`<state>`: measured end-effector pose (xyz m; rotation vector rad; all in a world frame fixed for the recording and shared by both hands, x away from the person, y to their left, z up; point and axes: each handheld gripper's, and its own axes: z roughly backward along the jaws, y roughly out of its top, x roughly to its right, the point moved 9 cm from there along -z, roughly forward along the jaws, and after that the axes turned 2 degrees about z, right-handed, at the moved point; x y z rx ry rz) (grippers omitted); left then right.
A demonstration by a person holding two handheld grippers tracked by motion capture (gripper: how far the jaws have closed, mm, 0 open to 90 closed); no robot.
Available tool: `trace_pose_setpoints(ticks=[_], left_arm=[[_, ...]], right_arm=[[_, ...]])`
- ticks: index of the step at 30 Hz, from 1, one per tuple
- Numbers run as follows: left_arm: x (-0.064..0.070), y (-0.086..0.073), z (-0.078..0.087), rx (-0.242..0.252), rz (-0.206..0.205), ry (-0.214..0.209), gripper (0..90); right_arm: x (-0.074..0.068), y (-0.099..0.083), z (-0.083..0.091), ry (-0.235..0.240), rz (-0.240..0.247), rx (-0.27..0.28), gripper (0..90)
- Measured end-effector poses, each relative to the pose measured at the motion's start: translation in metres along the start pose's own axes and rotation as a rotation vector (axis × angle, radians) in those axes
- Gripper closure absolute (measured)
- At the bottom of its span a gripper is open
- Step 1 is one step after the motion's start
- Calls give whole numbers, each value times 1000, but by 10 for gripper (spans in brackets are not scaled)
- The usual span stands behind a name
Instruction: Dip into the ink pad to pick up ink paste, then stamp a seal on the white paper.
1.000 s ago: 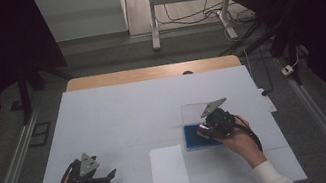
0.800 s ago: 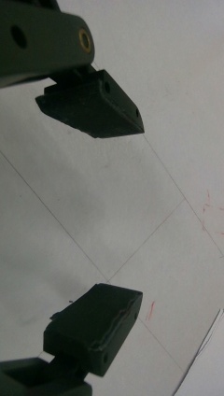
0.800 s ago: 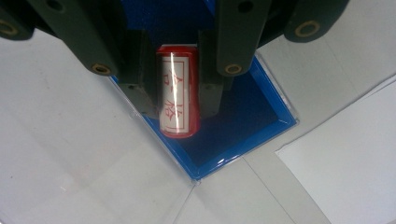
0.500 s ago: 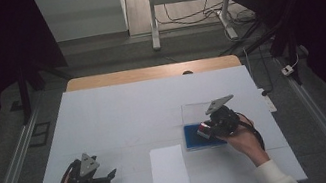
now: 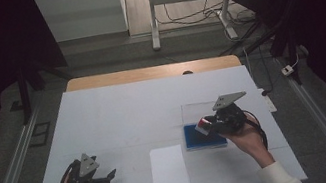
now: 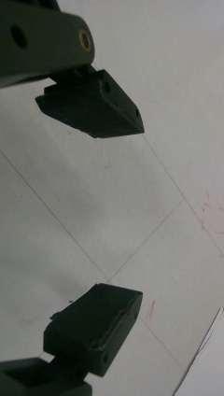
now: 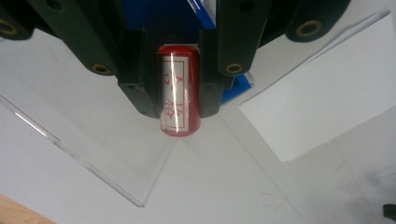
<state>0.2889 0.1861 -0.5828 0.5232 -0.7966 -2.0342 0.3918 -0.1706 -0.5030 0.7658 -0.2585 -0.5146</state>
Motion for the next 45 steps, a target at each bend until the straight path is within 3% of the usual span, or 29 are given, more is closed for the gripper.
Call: trace_pose_setpoints(ticks=[12,24,38,45], left_arm=[[0,-1,-1,-9,-7,-4,183],[0,-1,-1,-13,-10,-1,181],[1,-1,-2,-19,-18,-5,180],[1,-2,-2,-20,-16,-4,180]], right_arm=[[-10,9,3,14,21,26,699],[-38,24,-1,74,80,47,699],[-68,29,-16,144,150,13,699],[-80,30,-22,185,154,5,699]])
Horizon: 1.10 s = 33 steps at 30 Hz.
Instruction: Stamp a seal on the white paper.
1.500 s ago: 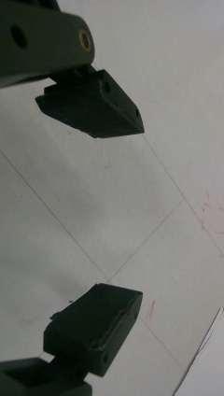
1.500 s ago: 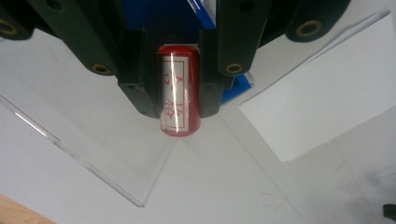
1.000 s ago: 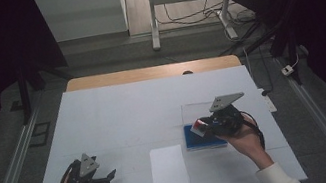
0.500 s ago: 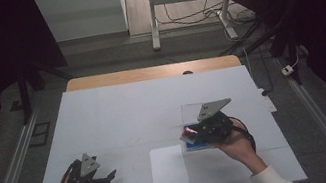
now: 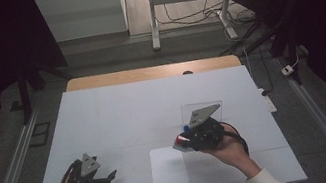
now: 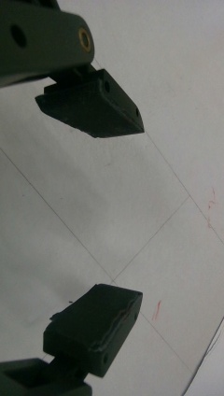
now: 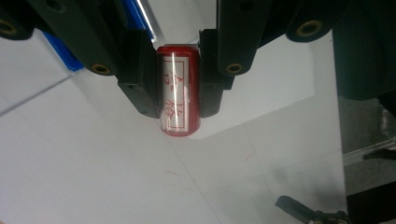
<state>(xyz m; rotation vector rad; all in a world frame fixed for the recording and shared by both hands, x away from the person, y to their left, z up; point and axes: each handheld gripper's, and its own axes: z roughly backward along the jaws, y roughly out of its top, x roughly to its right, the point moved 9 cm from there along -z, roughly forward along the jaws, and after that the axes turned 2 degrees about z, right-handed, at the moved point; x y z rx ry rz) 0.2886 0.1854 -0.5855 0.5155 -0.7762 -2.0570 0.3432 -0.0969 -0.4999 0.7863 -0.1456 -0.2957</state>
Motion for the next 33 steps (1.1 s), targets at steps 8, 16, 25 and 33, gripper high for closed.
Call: trace_pose_setpoints(ticks=[8,16,25,33], left_arm=[[0,-1,0,-3,0,-1,180],[1,0,1,4,3,-3,180],[0,-1,1,3,4,-4,180],[1,0,1,3,4,-6,180]], right_arm=[[-16,2,-15,33,40,-31,699],[-30,3,-28,47,75,-63,699],[-41,-1,-44,51,123,-120,699],[-47,-5,-54,46,151,-156,699]])
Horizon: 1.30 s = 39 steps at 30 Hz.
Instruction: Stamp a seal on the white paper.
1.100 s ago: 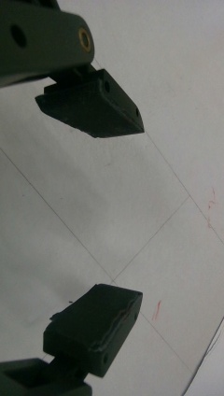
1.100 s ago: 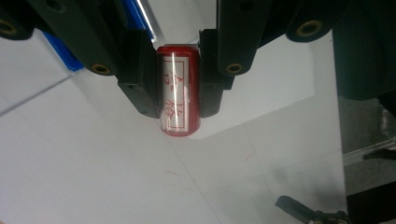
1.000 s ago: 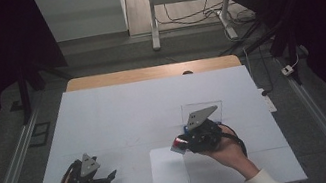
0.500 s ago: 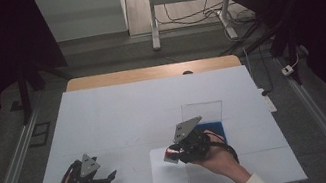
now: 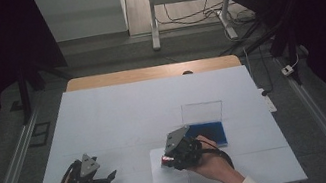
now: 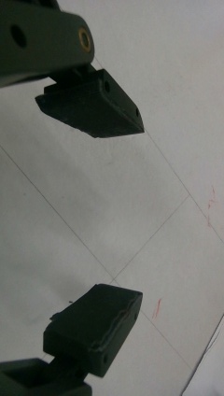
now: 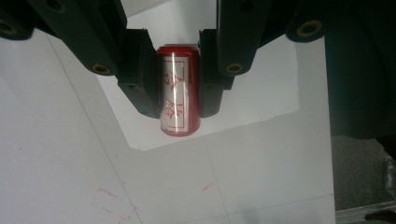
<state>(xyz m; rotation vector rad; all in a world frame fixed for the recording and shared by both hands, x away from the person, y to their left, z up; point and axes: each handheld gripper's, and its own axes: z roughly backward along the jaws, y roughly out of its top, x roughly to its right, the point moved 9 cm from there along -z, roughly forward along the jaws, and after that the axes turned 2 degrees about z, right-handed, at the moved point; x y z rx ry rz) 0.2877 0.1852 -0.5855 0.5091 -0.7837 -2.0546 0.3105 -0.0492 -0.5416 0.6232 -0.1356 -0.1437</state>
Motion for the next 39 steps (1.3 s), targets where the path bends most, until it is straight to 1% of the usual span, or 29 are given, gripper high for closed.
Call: trace_pose_setpoints(ticks=[6,8,11,13,16,19,20,25,30,34,36,39], left_arm=[[0,0,0,-1,-1,1,180],[0,0,0,-3,-2,0,180],[-1,0,0,-3,-2,0,180],[-1,-1,0,-4,-1,0,180],[0,-1,0,-4,-2,-1,180],[0,-1,0,-5,-2,-3,180],[0,-1,-1,-5,-2,-2,181],[0,-1,-1,-6,-1,-3,180],[0,-1,-1,-7,0,-3,181],[0,-1,-1,-6,1,-6,180],[0,-1,-1,-7,0,-5,180],[0,-1,-1,-8,0,-5,180]], right_arm=[[-1,-2,-5,-8,3,-22,699],[-1,-3,-7,-12,12,-33,698],[0,-4,-10,-15,22,-30,698],[0,-5,-12,-16,13,-37,699],[-1,-5,-13,-18,14,-40,699],[-1,-6,-14,-18,18,-48,698],[0,-6,-15,-17,28,-48,698],[0,-6,-17,-23,28,-46,698],[0,-8,-19,-26,31,-60,698],[0,-9,-20,-26,33,-64,699],[0,-8,-20,-27,29,-57,698],[1,-9,-20,-29,37,-65,698]])
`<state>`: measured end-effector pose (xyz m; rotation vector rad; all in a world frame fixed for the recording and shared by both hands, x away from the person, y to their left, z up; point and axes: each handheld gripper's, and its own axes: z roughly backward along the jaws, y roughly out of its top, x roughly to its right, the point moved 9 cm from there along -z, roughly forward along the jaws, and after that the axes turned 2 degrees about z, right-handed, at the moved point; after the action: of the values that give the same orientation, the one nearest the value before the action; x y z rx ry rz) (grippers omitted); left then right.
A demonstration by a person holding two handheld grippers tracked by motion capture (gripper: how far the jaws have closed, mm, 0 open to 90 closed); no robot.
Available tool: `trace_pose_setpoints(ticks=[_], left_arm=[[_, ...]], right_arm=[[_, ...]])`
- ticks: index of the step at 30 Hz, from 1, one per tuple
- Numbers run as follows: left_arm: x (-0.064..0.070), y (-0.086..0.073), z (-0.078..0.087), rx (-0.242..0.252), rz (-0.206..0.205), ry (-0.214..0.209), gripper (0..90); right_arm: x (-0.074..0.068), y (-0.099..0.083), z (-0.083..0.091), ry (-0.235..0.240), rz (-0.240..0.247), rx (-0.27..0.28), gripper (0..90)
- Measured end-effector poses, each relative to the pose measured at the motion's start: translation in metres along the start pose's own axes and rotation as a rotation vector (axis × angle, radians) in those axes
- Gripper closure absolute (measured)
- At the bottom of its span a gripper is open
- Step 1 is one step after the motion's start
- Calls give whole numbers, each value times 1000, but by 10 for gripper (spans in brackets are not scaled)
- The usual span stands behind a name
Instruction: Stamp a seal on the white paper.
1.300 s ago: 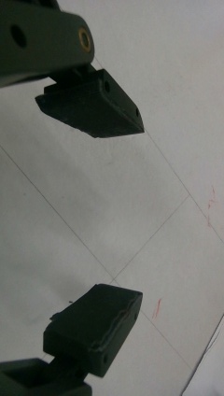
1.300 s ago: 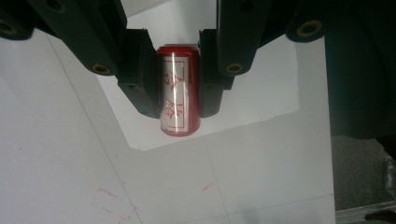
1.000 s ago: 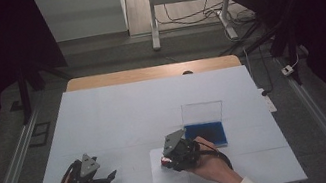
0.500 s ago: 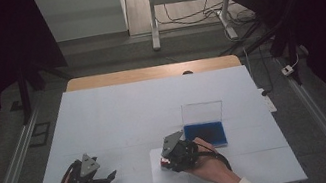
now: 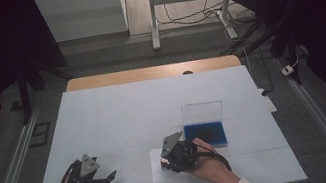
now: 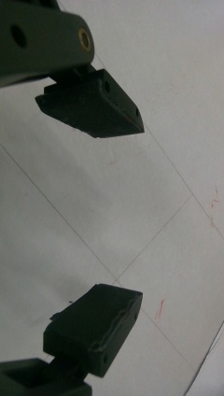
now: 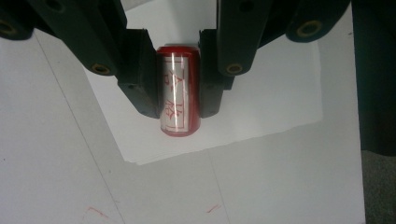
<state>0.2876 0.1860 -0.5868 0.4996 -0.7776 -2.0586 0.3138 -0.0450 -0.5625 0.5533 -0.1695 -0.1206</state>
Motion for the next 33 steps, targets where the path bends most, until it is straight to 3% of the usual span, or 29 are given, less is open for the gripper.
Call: trace_pose_setpoints(ticks=[12,33], left_arm=[[0,0,0,-1,0,-1,180],[1,-1,0,-8,-3,2,180]], right_arm=[[1,1,-1,7,-10,3,699],[-1,-1,-5,-1,-11,-74,707]])
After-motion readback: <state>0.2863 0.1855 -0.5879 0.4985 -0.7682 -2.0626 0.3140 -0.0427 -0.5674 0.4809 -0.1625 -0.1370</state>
